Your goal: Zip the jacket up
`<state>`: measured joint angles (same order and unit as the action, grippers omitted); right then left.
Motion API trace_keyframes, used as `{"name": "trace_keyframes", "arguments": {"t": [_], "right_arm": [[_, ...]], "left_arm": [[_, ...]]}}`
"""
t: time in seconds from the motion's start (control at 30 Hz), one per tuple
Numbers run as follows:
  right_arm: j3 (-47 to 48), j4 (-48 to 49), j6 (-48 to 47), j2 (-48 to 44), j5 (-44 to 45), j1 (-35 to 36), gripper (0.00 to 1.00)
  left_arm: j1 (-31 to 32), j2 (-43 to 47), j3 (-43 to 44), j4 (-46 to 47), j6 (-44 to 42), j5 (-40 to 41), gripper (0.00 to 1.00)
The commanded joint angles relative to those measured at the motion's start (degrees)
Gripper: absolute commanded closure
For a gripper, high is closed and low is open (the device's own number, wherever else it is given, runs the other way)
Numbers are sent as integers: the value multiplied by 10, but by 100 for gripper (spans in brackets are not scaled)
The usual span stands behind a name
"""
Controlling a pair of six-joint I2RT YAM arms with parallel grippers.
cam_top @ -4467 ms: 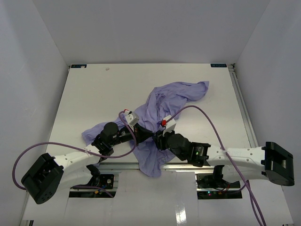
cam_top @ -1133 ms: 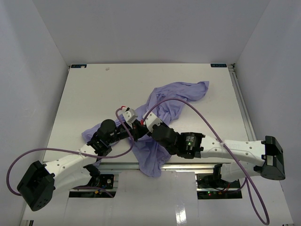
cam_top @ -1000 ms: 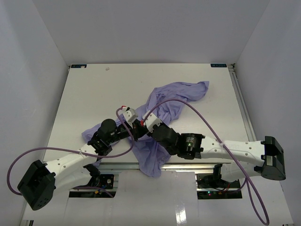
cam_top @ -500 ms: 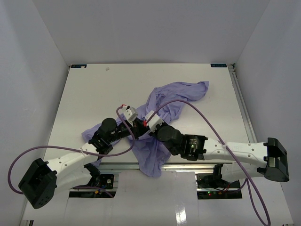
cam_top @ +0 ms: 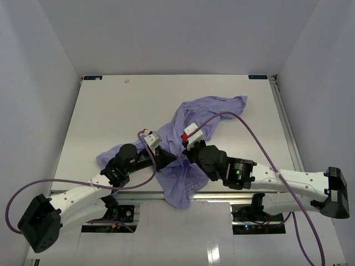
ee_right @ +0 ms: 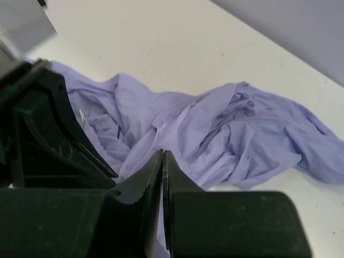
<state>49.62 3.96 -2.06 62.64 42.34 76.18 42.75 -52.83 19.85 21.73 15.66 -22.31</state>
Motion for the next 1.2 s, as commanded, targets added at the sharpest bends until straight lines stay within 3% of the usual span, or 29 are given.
{"name": "trace_keyframes", "arguments": {"t": [0.0,0.07,0.2,0.37,0.53,0.73,0.9,1.17], "right_arm": [[-4,-56,53,-17,-49,0,89],[-21,-65,40,-42,-105,0,78],[-104,26,-111,-80,-230,-1,63],[-175,152,-326,-100,-233,0,59],[-216,188,-443,-121,-266,-1,54],[-244,241,-502,-131,-273,0,48],[-276,300,-524,-131,-310,3,37],[-303,364,-575,-99,-245,41,37]], "left_arm": [[0,25,12,-17,9,-11,100],[1,25,14,-21,13,-19,100],[0,21,28,-39,28,-26,100],[-10,12,49,-60,47,-41,100],[-50,-4,60,-37,92,-124,100],[-68,-5,66,-8,173,-160,100],[-79,-9,68,23,234,-200,100],[-90,-25,76,40,285,-218,100]]}}
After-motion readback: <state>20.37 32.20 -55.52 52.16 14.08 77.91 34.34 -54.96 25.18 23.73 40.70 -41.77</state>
